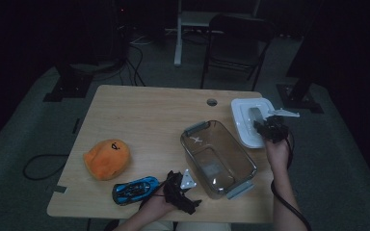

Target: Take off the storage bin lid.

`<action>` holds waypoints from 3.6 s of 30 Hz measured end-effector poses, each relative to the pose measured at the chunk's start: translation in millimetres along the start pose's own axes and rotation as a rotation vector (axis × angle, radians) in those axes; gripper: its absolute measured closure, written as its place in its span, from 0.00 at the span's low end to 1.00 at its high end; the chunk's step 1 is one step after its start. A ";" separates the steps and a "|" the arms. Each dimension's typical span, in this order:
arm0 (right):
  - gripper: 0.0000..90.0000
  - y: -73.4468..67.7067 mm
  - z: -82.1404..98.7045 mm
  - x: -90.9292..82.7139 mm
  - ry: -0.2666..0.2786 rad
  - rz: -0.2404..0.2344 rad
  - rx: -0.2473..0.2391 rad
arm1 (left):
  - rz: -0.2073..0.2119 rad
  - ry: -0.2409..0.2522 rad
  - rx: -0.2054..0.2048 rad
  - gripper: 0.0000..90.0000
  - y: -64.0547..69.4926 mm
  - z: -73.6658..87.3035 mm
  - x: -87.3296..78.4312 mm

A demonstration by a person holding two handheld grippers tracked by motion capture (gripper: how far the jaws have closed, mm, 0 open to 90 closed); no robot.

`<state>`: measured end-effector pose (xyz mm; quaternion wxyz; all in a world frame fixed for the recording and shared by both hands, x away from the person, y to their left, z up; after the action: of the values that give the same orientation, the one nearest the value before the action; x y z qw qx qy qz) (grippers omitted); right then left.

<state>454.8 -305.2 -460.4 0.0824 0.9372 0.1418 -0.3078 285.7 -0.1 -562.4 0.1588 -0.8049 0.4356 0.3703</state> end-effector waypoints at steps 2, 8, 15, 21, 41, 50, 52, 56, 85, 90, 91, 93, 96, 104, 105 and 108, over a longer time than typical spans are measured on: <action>0.75 1.2 5.8 8.1 -0.017 -0.001 0.015 | 0.001 0.000 0.000 0.01 0.1 0.1 0.0; 0.75 0.7 20.7 27.9 -0.062 -0.002 0.026 | 0.001 -0.001 0.000 0.01 0.1 0.1 0.0; 0.75 -1.4 33.1 44.8 -0.095 -0.012 0.038 | 0.000 0.000 -0.001 0.01 0.1 0.2 -0.1; 0.75 -4.5 43.8 55.3 -0.111 -0.028 0.047 | -0.001 0.000 -0.002 0.01 0.1 0.2 -0.2; 0.14 -12.4 50.8 38.3 -0.113 -0.090 -0.006 | -0.045 -0.014 -0.030 0.01 -9.7 -10.5 -16.6; 0.14 -24.3 62.1 12.8 -0.087 -0.177 -0.069 | -0.067 -0.002 -0.094 0.01 -39.4 -31.4 -30.2; 0.14 -27.1 67.4 9.5 -0.090 -0.186 -0.080 | -0.077 -0.003 -0.100 0.01 -46.3 -36.2 -30.4; 0.14 -33.4 78.5 3.2 -0.088 -0.211 -0.087 | -0.093 -0.011 -0.100 0.01 -57.8 -44.5 -30.8; 0.15 -110.6 107.0 -23.2 -0.080 -0.424 -0.163 | -0.235 -0.058 -0.081 0.01 -131.4 -50.9 -30.9; 0.15 -126.0 107.2 -27.6 -0.075 -0.442 -0.191 | -0.249 -0.066 -0.094 0.01 -143.9 -51.6 -30.8; 0.15 -128.3 107.1 -28.4 -0.070 -0.445 -0.193 | -0.247 -0.062 -0.102 0.01 -146.4 -51.8 -31.3; 0.15 -133.1 107.6 -29.5 -0.069 -0.459 -0.196 | -0.247 -0.059 -0.094 0.01 -151.0 -52.4 -31.7; 0.15 -140.3 108.9 -30.4 -0.067 -0.470 -0.204 | -0.246 -0.059 -0.077 0.01 -157.5 -54.6 -31.5; 0.15 -155.1 112.4 -32.1 -0.073 -0.494 -0.229 | -0.227 -0.039 -0.095 0.03 -166.8 -64.3 -28.7; 0.15 -156.0 112.5 -32.3 -0.073 -0.496 -0.231 | -0.234 -0.040 -0.095 0.04 -168.0 -64.7 -28.1; 0.15 -158.2 112.0 -33.0 -0.059 -0.488 -0.238 | -0.242 -0.056 -0.091 0.04 -172.9 -64.1 -25.4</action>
<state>317.3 -189.7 -540.5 0.1193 0.8497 0.3959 -0.3271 447.9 76.2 -512.0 0.1778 -0.8473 0.3131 0.3904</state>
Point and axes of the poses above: each handheld gripper's, and its own axes: x roughly forward along the jaws, z roughly out of its underside, y roughly to its right, the point moved 5 cm from there along x, roughly forward along the jaws, and after that the axes turned 7 degrees about -x, right-handed, at the moved point
